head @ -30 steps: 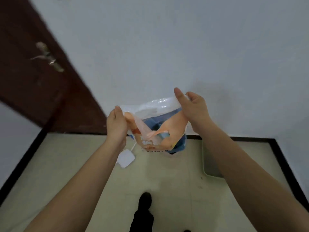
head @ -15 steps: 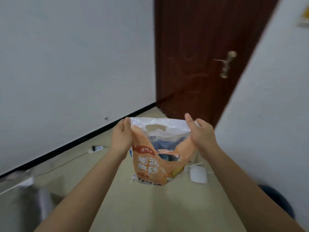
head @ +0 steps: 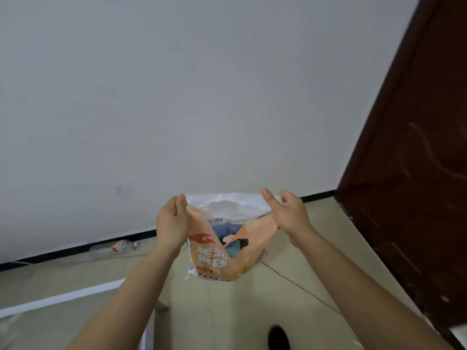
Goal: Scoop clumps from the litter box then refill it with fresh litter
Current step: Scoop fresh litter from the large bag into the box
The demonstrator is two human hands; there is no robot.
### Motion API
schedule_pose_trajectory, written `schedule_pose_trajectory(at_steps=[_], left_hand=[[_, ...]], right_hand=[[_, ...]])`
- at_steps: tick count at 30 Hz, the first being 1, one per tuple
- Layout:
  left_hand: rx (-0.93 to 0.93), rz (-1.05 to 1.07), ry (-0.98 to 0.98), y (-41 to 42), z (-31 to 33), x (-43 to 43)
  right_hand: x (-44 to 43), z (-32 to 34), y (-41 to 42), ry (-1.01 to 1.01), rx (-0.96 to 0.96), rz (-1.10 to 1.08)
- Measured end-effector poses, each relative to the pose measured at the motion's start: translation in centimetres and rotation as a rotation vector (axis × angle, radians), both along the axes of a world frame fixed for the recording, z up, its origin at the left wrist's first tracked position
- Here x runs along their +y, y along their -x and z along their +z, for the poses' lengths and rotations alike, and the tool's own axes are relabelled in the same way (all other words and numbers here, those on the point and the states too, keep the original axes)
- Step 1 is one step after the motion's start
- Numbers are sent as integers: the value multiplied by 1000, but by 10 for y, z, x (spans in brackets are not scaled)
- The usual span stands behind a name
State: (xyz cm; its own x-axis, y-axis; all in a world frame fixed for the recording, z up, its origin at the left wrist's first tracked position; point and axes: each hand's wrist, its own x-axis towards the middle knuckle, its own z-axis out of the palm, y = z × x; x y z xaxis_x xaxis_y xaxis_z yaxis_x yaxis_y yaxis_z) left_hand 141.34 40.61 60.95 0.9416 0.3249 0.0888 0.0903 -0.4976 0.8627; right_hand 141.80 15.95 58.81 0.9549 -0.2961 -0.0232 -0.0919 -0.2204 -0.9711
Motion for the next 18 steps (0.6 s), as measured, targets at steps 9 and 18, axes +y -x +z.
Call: schedule_pose_trajectory(at_steps=[9,18], left_hand=[[113,288,-50,-170,-46,98],[484,169,-581,-309,-101,235]], right_hand=[[97,-31,-228,-59,210,383],[221,-80,-388,135,416,491]])
